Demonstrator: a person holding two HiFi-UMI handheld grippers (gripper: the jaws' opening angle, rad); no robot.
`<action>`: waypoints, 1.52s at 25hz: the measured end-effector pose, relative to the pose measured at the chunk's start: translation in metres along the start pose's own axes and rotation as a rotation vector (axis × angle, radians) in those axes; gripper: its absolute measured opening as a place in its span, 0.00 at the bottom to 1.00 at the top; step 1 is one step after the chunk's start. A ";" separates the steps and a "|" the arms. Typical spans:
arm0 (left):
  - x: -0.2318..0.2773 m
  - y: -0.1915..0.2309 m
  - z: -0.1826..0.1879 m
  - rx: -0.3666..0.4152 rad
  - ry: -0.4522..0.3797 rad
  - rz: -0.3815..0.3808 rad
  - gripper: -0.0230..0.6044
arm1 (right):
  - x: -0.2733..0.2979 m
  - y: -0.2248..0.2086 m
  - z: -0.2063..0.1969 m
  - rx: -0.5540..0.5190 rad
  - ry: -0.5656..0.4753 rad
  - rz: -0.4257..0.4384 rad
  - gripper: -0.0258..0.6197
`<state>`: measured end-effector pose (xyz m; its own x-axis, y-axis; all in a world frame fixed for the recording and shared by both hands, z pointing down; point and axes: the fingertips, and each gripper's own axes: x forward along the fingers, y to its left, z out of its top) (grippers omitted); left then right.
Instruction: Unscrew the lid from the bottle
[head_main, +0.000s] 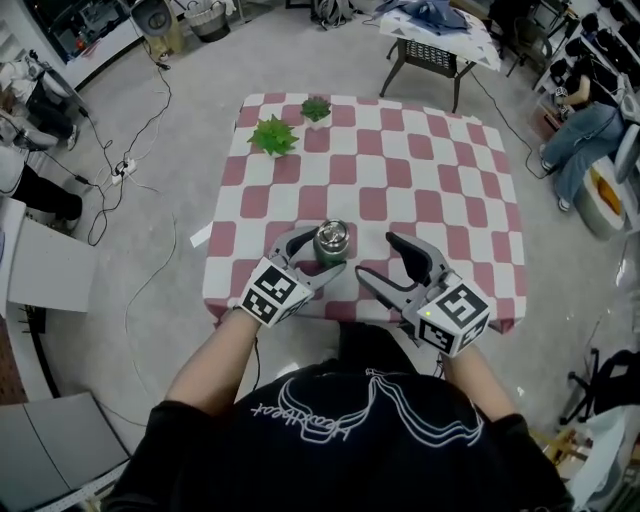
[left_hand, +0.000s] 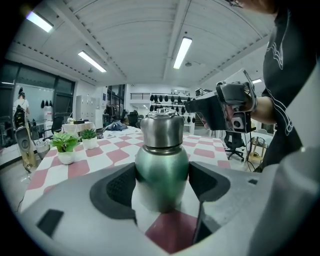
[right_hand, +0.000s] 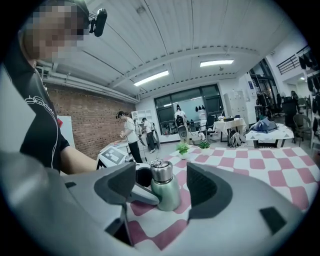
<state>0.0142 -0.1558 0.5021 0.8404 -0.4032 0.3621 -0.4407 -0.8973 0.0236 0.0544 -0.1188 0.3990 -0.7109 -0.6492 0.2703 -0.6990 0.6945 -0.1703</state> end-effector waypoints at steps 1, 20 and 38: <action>0.000 0.000 0.000 -0.002 0.002 0.001 0.57 | 0.005 0.001 0.000 -0.004 0.007 0.011 0.52; 0.001 -0.002 -0.003 -0.005 0.019 0.019 0.57 | 0.071 0.001 -0.029 -0.093 0.148 0.162 0.42; -0.001 -0.003 -0.001 0.021 0.052 -0.041 0.57 | 0.069 0.002 -0.024 -0.219 0.184 0.377 0.39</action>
<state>0.0145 -0.1529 0.5027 0.8398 -0.3565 0.4095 -0.3991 -0.9167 0.0204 0.0052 -0.1547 0.4404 -0.8726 -0.2870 0.3953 -0.3478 0.9333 -0.0900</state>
